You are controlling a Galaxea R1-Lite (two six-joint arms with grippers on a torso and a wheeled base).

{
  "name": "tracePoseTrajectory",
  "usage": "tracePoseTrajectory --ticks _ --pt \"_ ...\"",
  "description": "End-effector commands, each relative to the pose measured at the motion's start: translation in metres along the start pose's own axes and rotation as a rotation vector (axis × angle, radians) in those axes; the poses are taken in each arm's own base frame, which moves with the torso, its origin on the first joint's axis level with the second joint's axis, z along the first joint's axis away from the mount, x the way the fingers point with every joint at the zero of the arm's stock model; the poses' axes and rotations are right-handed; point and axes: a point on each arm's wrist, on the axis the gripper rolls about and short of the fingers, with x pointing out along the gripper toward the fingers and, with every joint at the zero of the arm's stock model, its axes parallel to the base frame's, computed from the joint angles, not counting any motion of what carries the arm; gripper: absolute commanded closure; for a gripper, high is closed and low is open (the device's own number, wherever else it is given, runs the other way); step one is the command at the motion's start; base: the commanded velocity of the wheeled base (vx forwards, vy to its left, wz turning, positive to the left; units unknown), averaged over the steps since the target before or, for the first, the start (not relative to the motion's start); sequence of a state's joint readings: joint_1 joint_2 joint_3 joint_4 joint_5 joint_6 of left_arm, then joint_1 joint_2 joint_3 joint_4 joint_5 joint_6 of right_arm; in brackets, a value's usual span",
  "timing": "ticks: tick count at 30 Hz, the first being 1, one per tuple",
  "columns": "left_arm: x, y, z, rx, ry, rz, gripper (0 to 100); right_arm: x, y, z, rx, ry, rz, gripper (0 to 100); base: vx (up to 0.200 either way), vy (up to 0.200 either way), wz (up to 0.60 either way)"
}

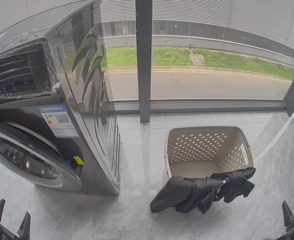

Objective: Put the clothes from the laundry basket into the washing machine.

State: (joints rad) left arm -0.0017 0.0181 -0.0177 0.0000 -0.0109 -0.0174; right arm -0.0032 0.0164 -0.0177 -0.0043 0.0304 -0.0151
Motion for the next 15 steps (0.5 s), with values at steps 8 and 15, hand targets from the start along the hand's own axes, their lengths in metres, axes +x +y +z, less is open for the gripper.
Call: tracePoseTrajectory --ticks 8,15 --pt "0.0 0.0001 -0.0053 -0.001 0.001 0.0 0 0.0012 0.0 -0.0049 0.0 0.016 0.001 0 0.0 -0.2 0.0" --pt "0.0 0.0001 -0.0053 -0.001 0.001 0.0 0 0.0012 0.0 -0.0049 0.0 0.016 0.001 0 0.0 -0.2 0.0"
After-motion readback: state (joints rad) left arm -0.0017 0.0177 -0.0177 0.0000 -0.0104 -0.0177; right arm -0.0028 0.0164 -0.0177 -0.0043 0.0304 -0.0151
